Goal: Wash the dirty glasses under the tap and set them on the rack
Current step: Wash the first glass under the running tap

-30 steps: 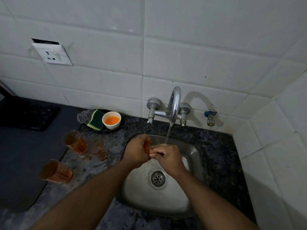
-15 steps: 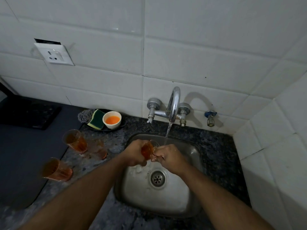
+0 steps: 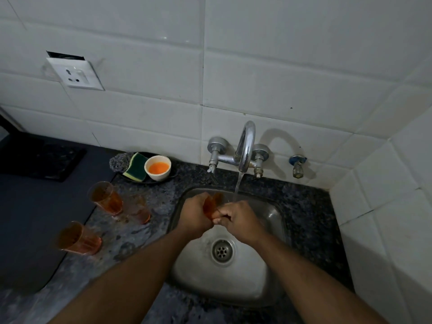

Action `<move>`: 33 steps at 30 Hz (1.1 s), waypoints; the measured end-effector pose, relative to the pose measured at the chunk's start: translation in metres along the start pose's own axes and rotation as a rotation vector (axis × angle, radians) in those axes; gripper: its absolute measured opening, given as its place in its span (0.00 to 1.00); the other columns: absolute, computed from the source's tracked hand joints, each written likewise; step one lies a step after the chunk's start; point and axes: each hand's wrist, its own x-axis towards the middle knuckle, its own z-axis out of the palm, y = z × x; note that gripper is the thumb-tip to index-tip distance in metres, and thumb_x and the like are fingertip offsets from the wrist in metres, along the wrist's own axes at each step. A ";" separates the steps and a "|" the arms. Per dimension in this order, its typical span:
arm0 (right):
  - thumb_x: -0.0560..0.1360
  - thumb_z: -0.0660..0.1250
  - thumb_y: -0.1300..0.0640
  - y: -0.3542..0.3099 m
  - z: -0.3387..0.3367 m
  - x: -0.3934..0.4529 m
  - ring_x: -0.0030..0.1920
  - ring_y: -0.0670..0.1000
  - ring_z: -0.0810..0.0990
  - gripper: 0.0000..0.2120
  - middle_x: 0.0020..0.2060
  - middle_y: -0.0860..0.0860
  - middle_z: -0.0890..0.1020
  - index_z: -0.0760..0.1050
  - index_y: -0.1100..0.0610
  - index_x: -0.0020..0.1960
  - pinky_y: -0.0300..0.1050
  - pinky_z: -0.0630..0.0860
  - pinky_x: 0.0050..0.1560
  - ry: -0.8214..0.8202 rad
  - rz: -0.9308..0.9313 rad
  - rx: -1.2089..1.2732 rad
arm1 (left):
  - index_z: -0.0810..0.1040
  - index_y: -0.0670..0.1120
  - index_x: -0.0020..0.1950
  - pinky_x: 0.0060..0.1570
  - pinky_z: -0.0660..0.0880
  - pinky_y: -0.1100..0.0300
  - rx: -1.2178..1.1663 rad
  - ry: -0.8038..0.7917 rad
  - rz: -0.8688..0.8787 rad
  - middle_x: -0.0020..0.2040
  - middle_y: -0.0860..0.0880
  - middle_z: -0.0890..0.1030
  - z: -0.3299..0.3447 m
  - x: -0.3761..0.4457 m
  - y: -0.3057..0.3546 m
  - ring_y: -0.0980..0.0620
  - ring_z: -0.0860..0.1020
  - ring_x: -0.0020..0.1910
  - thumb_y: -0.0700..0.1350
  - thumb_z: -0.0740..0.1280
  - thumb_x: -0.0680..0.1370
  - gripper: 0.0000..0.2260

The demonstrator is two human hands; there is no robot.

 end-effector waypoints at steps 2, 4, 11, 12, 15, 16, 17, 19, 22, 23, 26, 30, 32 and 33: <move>0.75 0.76 0.57 0.005 -0.004 -0.002 0.43 0.45 0.84 0.01 0.42 0.47 0.87 0.87 0.54 0.46 0.51 0.82 0.50 -0.112 -0.047 -0.101 | 0.80 0.49 0.57 0.48 0.76 0.63 0.022 -0.221 -0.052 0.49 0.54 0.81 -0.009 0.003 -0.002 0.54 0.81 0.52 0.33 0.80 0.65 0.24; 0.75 0.76 0.58 0.008 -0.007 -0.004 0.42 0.46 0.83 0.01 0.42 0.47 0.87 0.87 0.55 0.45 0.52 0.81 0.51 -0.142 -0.034 -0.131 | 0.79 0.49 0.61 0.46 0.73 0.67 0.037 -0.351 -0.093 0.51 0.56 0.80 -0.013 0.005 -0.004 0.56 0.78 0.53 0.31 0.80 0.65 0.28; 0.75 0.76 0.57 0.002 -0.004 0.000 0.43 0.45 0.84 0.02 0.42 0.46 0.88 0.87 0.54 0.45 0.45 0.79 0.49 -0.039 -0.029 -0.064 | 0.79 0.52 0.50 0.43 0.75 0.64 0.021 -0.025 0.048 0.45 0.55 0.82 0.000 0.003 0.003 0.54 0.82 0.46 0.37 0.80 0.66 0.18; 0.76 0.76 0.57 0.004 -0.008 0.000 0.44 0.45 0.83 0.02 0.43 0.47 0.88 0.87 0.55 0.45 0.44 0.78 0.49 -0.097 -0.059 -0.119 | 0.81 0.50 0.57 0.46 0.76 0.64 0.035 -0.127 0.017 0.50 0.53 0.83 -0.003 0.004 0.001 0.53 0.82 0.52 0.34 0.80 0.65 0.23; 0.77 0.75 0.56 0.005 -0.016 0.000 0.42 0.47 0.83 0.03 0.42 0.49 0.87 0.86 0.55 0.46 0.47 0.79 0.49 -0.189 -0.067 -0.208 | 0.80 0.49 0.57 0.48 0.78 0.60 0.032 -0.379 -0.074 0.52 0.53 0.82 -0.016 0.010 0.001 0.51 0.81 0.54 0.30 0.79 0.64 0.26; 0.76 0.76 0.57 0.004 -0.015 0.000 0.41 0.47 0.82 0.04 0.41 0.49 0.86 0.86 0.56 0.44 0.48 0.79 0.48 -0.160 -0.056 -0.177 | 0.80 0.49 0.54 0.45 0.79 0.60 0.022 -0.377 -0.072 0.49 0.52 0.83 -0.019 0.013 0.000 0.50 0.82 0.51 0.29 0.78 0.63 0.25; 0.76 0.76 0.59 0.003 -0.011 0.000 0.40 0.47 0.82 0.04 0.40 0.50 0.86 0.85 0.57 0.42 0.49 0.80 0.48 -0.123 -0.027 -0.102 | 0.81 0.48 0.53 0.42 0.80 0.61 0.026 -0.353 -0.062 0.47 0.52 0.83 -0.020 0.015 0.001 0.50 0.83 0.49 0.29 0.78 0.62 0.24; 0.75 0.77 0.62 -0.003 -0.007 -0.002 0.40 0.48 0.86 0.04 0.39 0.52 0.86 0.84 0.60 0.41 0.51 0.83 0.49 -0.073 0.086 0.102 | 0.82 0.46 0.55 0.40 0.76 0.68 0.082 -0.293 -0.013 0.46 0.54 0.82 -0.020 0.018 0.003 0.54 0.81 0.46 0.30 0.78 0.62 0.24; 0.80 0.72 0.61 -0.013 -0.010 -0.004 0.43 0.49 0.87 0.05 0.43 0.55 0.86 0.83 0.62 0.47 0.49 0.85 0.51 -0.197 0.144 0.132 | 0.81 0.47 0.54 0.42 0.74 0.67 0.113 -0.274 0.055 0.45 0.54 0.81 -0.020 0.015 0.004 0.54 0.81 0.46 0.30 0.77 0.63 0.23; 0.82 0.70 0.56 -0.016 -0.019 -0.002 0.45 0.48 0.85 0.05 0.46 0.52 0.86 0.83 0.58 0.51 0.47 0.83 0.52 -0.309 0.088 -0.055 | 0.80 0.47 0.54 0.42 0.75 0.66 0.089 -0.311 0.042 0.45 0.54 0.81 -0.021 0.014 0.005 0.54 0.81 0.46 0.29 0.77 0.63 0.23; 0.84 0.64 0.45 -0.026 -0.050 0.014 0.49 0.50 0.82 0.12 0.52 0.49 0.84 0.80 0.48 0.61 0.48 0.79 0.52 -0.537 -0.167 -0.762 | 0.80 0.50 0.52 0.51 0.78 0.60 0.058 -0.513 -0.006 0.47 0.54 0.81 -0.026 0.016 0.010 0.53 0.81 0.50 0.29 0.77 0.64 0.23; 0.83 0.64 0.45 -0.035 -0.073 0.037 0.54 0.54 0.79 0.15 0.57 0.52 0.80 0.78 0.48 0.66 0.54 0.79 0.60 -0.636 -0.355 -0.971 | 0.82 0.52 0.46 0.49 0.79 0.60 -0.011 -0.640 -0.025 0.43 0.54 0.85 -0.030 0.026 0.013 0.55 0.84 0.47 0.26 0.76 0.63 0.22; 0.83 0.60 0.43 -0.029 -0.069 0.035 0.53 0.53 0.80 0.16 0.54 0.49 0.81 0.79 0.47 0.65 0.52 0.79 0.59 -0.587 -0.132 -0.752 | 0.81 0.54 0.51 0.47 0.76 0.66 0.000 -0.557 -0.044 0.46 0.57 0.83 -0.030 0.026 0.013 0.57 0.82 0.50 0.28 0.77 0.64 0.26; 0.83 0.60 0.44 -0.024 -0.063 0.031 0.51 0.52 0.81 0.15 0.51 0.47 0.82 0.80 0.47 0.63 0.50 0.79 0.57 -0.524 -0.003 -0.595 | 0.80 0.54 0.56 0.47 0.75 0.67 0.007 -0.479 -0.042 0.48 0.57 0.82 -0.027 0.025 0.014 0.57 0.81 0.52 0.28 0.78 0.64 0.28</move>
